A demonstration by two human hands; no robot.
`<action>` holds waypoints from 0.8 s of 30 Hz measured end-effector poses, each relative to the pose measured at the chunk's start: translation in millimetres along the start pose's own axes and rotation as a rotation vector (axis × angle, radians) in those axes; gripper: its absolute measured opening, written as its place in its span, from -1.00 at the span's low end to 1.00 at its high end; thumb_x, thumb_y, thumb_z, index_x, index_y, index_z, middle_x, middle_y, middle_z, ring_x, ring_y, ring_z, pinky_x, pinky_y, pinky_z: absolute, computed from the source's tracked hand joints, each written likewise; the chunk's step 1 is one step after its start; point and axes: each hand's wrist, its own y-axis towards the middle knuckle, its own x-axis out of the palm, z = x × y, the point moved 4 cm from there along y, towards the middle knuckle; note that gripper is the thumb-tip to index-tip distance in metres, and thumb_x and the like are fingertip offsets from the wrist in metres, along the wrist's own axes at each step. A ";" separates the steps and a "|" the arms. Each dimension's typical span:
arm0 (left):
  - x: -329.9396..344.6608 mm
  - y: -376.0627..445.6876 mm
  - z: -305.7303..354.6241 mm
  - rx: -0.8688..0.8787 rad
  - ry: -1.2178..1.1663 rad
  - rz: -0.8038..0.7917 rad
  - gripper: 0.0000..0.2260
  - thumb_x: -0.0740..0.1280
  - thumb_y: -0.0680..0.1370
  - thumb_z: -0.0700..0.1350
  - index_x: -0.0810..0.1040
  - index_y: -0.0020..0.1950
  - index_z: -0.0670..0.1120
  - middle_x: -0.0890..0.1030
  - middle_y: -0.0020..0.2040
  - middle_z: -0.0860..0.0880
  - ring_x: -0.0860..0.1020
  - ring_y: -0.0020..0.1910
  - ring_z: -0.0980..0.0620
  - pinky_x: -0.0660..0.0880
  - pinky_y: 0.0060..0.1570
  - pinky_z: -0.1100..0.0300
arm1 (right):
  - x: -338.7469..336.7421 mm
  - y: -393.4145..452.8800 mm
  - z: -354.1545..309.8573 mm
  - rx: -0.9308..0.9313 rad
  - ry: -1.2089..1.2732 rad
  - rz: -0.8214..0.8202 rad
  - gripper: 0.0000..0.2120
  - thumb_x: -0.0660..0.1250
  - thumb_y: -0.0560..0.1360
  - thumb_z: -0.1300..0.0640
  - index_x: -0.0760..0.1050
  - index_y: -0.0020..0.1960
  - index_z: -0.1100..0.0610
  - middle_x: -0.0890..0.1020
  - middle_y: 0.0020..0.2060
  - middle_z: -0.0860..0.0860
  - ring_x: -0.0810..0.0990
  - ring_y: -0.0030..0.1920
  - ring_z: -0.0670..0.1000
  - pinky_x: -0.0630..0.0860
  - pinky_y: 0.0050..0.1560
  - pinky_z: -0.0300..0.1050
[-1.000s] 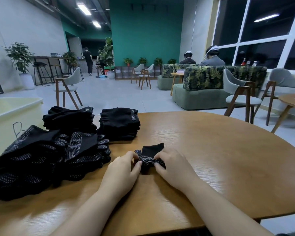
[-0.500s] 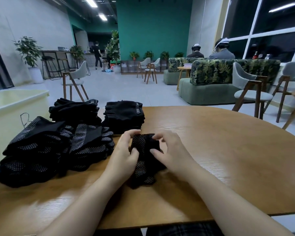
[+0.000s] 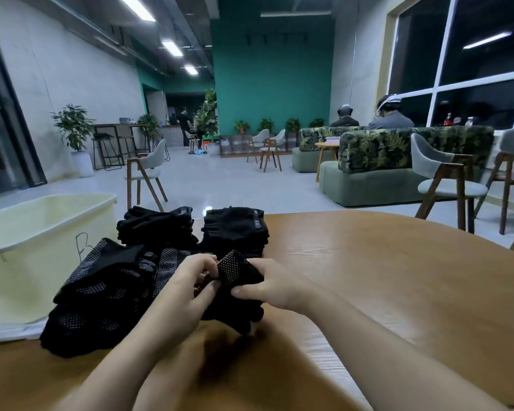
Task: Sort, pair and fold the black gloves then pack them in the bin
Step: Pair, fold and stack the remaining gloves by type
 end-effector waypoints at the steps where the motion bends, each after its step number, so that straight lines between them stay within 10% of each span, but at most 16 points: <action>1: -3.2 -1.7 -4.5 -0.007 0.064 -0.053 -0.71 0.31 0.53 -0.25 0.45 -0.03 0.19 0.53 0.04 0.14 0.54 -0.02 0.13 0.51 0.06 0.13 | 2.7 2.8 1.8 0.000 0.010 0.012 -0.90 0.40 0.46 0.15 0.52 -0.07 0.01 0.57 -0.28 -0.18 0.55 -0.22 -0.17 0.48 -0.16 -0.23; 10: -25.6 23.1 -22.8 -0.176 0.024 0.043 -0.63 0.21 0.52 -0.37 0.58 0.01 0.11 0.59 -0.35 -0.03 0.34 -0.61 0.12 0.28 -0.57 0.31 | -6.2 44.7 10.4 0.018 0.226 0.355 -0.79 0.45 0.44 0.15 0.47 0.01 0.05 0.61 -0.06 -0.03 0.59 -0.05 -0.09 0.51 -0.06 -0.21; 16: -51.2 61.1 -41.8 -0.338 0.125 0.178 -0.67 0.23 0.54 -0.28 0.54 0.16 0.10 0.55 0.10 -0.02 0.56 -0.28 0.04 0.43 -0.42 0.29 | -8.1 102.0 10.4 0.221 0.552 0.295 -0.66 0.46 0.41 0.07 0.45 0.12 0.06 0.55 0.07 0.05 0.55 0.10 0.05 0.56 0.09 0.19; 21: -47.5 79.3 -61.8 -0.486 0.583 -0.014 -0.67 0.18 0.54 -0.28 0.47 0.28 -0.07 0.52 0.24 -0.09 0.51 0.17 -0.07 0.43 0.09 0.17 | 7.9 135.5 14.9 0.276 0.361 0.235 -0.54 0.41 0.47 0.17 0.38 0.33 0.09 0.50 0.17 0.04 0.51 0.10 -0.02 0.56 0.04 -0.08; 24: -40.7 87.8 -62.6 -0.456 0.746 -0.075 -0.81 0.15 0.52 -0.30 0.49 0.05 -0.14 0.50 0.01 -0.09 0.52 -0.02 -0.09 0.42 -0.16 0.19 | 14.4 146.8 17.7 0.255 0.163 0.223 -0.55 0.37 0.49 0.14 0.39 0.36 0.09 0.50 0.19 0.02 0.50 0.15 -0.01 0.44 0.14 -0.17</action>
